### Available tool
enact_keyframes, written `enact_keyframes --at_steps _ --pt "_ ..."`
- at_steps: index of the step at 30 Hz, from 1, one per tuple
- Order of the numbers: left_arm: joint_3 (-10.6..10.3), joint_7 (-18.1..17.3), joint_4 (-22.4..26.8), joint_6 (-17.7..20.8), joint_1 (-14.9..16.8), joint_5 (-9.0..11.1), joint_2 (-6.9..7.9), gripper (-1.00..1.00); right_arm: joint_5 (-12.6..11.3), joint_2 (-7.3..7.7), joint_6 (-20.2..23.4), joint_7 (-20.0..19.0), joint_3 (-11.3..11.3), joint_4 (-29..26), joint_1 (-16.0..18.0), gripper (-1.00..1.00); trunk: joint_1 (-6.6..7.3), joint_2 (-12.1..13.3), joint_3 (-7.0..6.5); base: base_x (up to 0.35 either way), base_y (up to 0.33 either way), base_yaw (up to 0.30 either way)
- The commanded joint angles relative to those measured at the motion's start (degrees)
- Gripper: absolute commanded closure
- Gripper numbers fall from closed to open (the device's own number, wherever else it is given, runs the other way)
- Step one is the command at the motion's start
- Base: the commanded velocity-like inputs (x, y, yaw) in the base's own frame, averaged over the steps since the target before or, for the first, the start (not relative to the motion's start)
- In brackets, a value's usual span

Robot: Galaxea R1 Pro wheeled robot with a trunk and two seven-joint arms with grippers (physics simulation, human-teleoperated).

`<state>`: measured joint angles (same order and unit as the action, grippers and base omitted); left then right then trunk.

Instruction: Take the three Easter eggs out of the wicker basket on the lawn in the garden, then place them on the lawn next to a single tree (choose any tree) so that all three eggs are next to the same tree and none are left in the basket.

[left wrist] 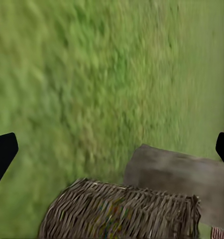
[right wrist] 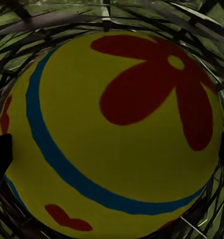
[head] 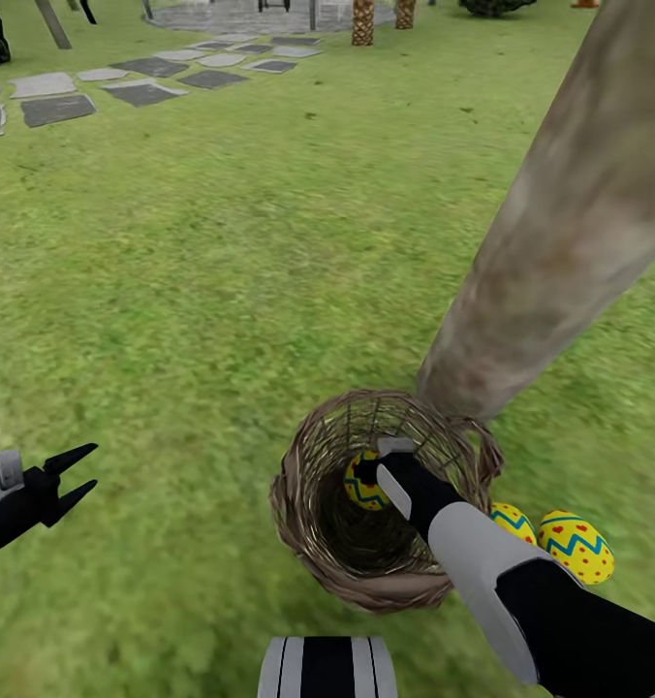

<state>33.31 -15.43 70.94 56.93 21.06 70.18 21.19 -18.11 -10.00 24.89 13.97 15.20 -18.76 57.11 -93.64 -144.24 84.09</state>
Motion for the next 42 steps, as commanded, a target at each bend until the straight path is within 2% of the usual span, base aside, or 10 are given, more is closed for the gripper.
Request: enact_keyframes --at_steps 1,11,17,20,23,29,32,38,39,42 --pt "0.1 -0.5 0.0 0.3 0.0 -0.5 0.01 -1.0 -0.6 0.0 0.2 0.5 0.4 -0.1 0.0 1.0 0.03 0.0 -0.19 0.0 0.0 0.0" --pt "0.0 -0.5 -0.5 0.3 0.0 -0.6 0.07 -1.0 -0.7 0.0 0.9 0.8 0.4 0.0 0.0 1.0 0.29 0.1 -2.41 -0.256 0.0 0.0" --pt "0.0 -0.4 -0.7 0.3 0.0 -0.6 0.02 -1.0 -0.6 0.2 6.0 0.0 0.4 -2.9 0.0 1.0 0.44 0.2 -3.74 -0.044 0.0 0.0" --pt "0.0 -0.4 -0.8 0.3 0.0 -0.6 0.02 -1.0 -0.5 1.49 11.1 -8.8 0.5 -6.5 0.0 1.0 0.52 0.3 -4.4 0.0 0.0 0.0" --pt "0.0 -0.2 -0.8 0.3 0.0 -0.7 0.0 -1.0 -0.6 4.79 13.2 -10.5 0.5 -11.0 -0.3 1.0 0.6 0.3 -5.07 0.0 0.0 0.0" --pt "0.0 -0.1 -0.8 0.3 0.0 -0.7 0.04 -1.0 -8.7 12.51 31.4 -13.3 -0.8 -39.4 -11.3 1.0 0.75 0.4 -6.39 -0.058 0.0 0.0" --pt "0.0 -0.1 -0.8 0.3 0.0 -0.7 0.0 -1.0 -9.4 14.02 33.1 -13.4 -3.0 -50.9 -16.6 1.0 0.83 0.4 -7.06 -0.239 0.0 0.0" --pt "0.0 -0.1 -0.8 0.3 0.0 -0.7 0.0 -1.0 -9.8 15.47 33.1 -14.2 -3.4 -62.0 -21.6 1.0 0.99 0.5 -8.39 -0.015 0.0 0.0" --pt "0.0 -0.1 -0.8 0.3 0.0 -0.7 0.0 -1.0 -12.3 15.84 33.1 -15.8 -3.9 -63.0 -22.1 1.0 1.01 0.5 -8.61 0.0 0.0 0.0" --pt "0.0 -0.1 -0.8 0.3 0.0 -0.7 0.0 -1.0 -28.8 23.25 32.9 -22.5 -6.5 -63.6 -23.9 1.0 1.09 0.6 -9.28 0.0 0.0 0.0"
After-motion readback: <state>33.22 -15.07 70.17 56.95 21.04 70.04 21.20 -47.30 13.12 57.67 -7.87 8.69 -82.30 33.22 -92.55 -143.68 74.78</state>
